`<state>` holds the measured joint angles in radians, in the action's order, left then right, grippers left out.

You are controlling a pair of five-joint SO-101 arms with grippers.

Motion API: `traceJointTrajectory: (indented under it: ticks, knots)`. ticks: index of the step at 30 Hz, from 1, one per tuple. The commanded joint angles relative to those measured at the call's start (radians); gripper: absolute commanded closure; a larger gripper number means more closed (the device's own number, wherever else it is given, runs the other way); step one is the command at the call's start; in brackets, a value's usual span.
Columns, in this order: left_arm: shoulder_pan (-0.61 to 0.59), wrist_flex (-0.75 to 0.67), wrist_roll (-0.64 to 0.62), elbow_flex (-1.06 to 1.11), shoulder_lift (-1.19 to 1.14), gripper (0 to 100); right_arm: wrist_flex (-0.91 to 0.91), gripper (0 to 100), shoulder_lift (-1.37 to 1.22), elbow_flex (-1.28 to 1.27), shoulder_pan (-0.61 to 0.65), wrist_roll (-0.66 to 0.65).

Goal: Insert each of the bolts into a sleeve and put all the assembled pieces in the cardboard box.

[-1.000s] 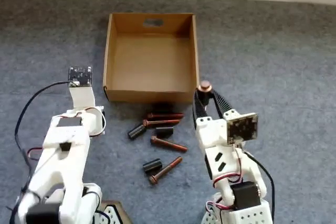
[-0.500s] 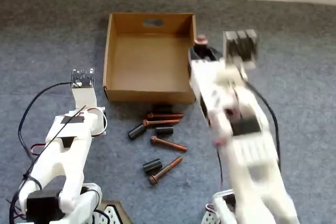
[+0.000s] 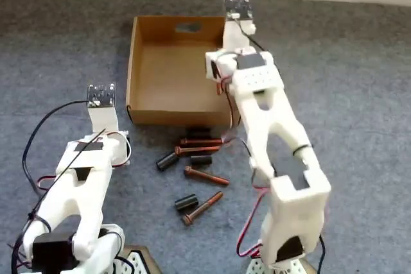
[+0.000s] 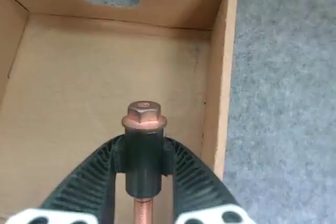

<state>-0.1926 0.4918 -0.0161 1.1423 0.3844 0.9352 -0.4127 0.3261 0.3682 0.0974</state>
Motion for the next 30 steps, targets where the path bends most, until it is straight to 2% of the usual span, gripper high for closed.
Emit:
traceJointTrajectory:
  ticks: [1,11,19,30]
  knots:
    - [0.018,-0.015,0.003,-0.05,-0.002,99,0.088,99.2,-0.099,0.274,0.002,0.012]
    - [0.018,-0.015,0.003,-0.05,-0.002,99,0.398,99.2,-0.357,0.624,0.016,0.012]
    - [0.018,-0.015,0.003,-0.048,-0.002,99,0.417,99.2,-0.499,0.699,0.018,0.014]
    - [0.018,-0.015,0.003,-0.048,-0.002,99,0.441,99.2,-0.515,0.688,0.028,0.015]
